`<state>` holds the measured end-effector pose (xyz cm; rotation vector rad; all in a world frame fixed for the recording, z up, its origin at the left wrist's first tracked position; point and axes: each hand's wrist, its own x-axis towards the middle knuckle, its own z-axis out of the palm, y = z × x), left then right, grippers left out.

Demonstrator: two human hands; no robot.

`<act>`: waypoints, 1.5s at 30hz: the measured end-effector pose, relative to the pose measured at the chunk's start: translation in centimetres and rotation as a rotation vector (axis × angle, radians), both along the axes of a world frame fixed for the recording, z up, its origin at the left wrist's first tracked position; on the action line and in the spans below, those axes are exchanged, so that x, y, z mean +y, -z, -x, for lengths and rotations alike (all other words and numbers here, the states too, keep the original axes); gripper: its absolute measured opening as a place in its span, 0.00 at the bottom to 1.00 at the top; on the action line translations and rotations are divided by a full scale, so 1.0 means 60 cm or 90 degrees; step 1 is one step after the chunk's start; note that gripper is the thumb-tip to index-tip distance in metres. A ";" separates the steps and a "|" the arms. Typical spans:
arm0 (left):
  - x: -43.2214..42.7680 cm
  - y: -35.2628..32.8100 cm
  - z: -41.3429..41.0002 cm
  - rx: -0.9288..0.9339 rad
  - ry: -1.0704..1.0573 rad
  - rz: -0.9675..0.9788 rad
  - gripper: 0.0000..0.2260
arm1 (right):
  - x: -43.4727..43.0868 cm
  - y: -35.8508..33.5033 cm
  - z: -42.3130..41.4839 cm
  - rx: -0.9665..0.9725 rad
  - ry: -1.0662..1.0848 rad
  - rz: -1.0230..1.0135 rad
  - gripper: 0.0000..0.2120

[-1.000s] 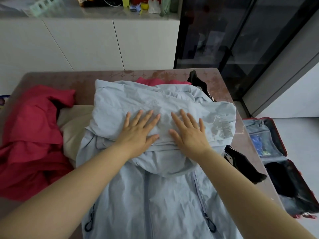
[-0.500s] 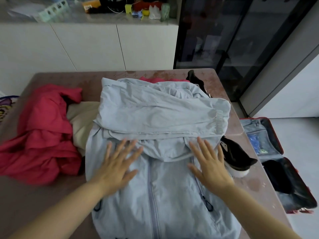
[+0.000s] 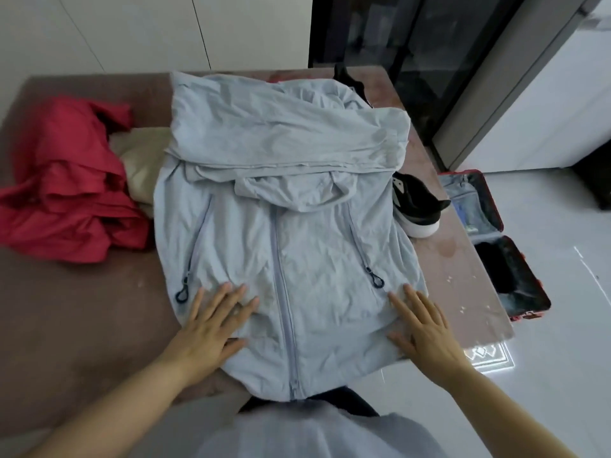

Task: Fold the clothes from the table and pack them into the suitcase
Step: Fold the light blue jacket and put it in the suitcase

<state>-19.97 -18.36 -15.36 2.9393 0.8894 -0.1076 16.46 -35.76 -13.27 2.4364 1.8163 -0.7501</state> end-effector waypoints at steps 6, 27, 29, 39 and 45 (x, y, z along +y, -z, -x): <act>-0.086 -0.007 0.056 -0.021 -0.039 0.078 0.30 | -0.062 0.023 -0.016 -0.025 -0.167 -0.079 0.30; -0.061 -0.129 -0.024 -0.321 -0.352 0.272 0.11 | -0.015 0.000 0.002 0.131 -0.051 -0.301 0.09; -0.045 -0.146 -0.029 -0.336 -0.364 0.282 0.10 | -0.001 -0.033 -0.001 0.213 0.038 -0.273 0.07; 0.087 -0.247 -0.058 -0.333 -0.424 0.371 0.09 | 0.144 -0.204 -0.024 0.376 0.107 -0.288 0.05; 0.171 -0.286 -0.046 -0.317 -0.400 0.484 0.06 | 0.206 -0.272 -0.057 0.267 -0.027 -0.091 0.17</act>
